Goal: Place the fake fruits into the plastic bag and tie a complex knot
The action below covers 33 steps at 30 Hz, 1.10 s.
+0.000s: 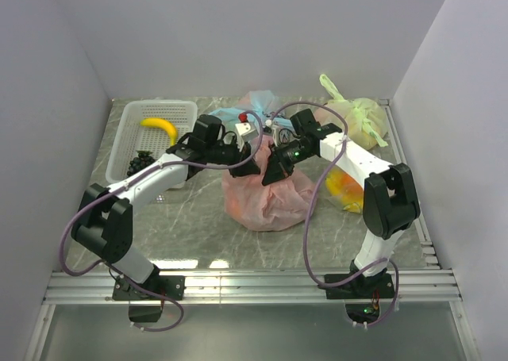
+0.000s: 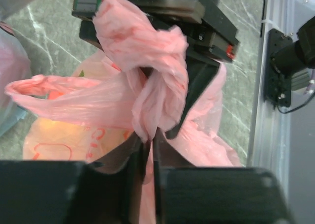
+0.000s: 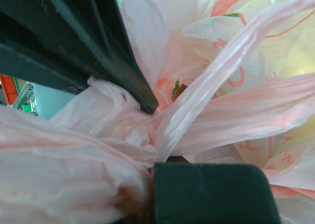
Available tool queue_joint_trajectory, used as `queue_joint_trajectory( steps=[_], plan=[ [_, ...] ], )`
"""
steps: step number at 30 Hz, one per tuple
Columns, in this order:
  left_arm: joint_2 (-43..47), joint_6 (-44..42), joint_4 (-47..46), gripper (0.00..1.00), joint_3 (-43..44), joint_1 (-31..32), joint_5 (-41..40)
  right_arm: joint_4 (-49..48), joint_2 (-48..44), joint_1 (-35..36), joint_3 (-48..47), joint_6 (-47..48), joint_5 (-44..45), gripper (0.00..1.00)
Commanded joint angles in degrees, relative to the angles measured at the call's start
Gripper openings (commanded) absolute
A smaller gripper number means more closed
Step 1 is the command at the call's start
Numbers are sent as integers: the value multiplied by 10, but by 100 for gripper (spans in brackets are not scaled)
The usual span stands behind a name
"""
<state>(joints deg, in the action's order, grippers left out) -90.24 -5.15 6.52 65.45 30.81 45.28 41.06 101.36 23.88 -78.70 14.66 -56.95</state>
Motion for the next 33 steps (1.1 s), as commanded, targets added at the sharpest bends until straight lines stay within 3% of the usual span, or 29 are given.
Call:
queue_joint_trajectory(
  steps=[1,7,9,12,16,22,33],
  plan=[
    [48,-9,42,22,22,-11,31,-11,-31,-10,3,40,-28,0],
    [57,-16,129,52,85,-113,74,20,-35,-10,-29,142,-60,0],
    [44,-18,152,57,123,-136,94,47,-33,-8,-41,193,-68,0],
    [6,5,147,57,158,-137,106,103,-22,0,-70,269,-76,0],
    [-45,105,89,56,170,-130,164,137,-8,9,-97,304,-74,0],
    [-79,178,6,57,165,-101,191,183,-4,20,-109,360,-68,0],
    [-111,282,-89,56,144,-102,225,201,-15,28,-95,405,-56,0]
  ],
)
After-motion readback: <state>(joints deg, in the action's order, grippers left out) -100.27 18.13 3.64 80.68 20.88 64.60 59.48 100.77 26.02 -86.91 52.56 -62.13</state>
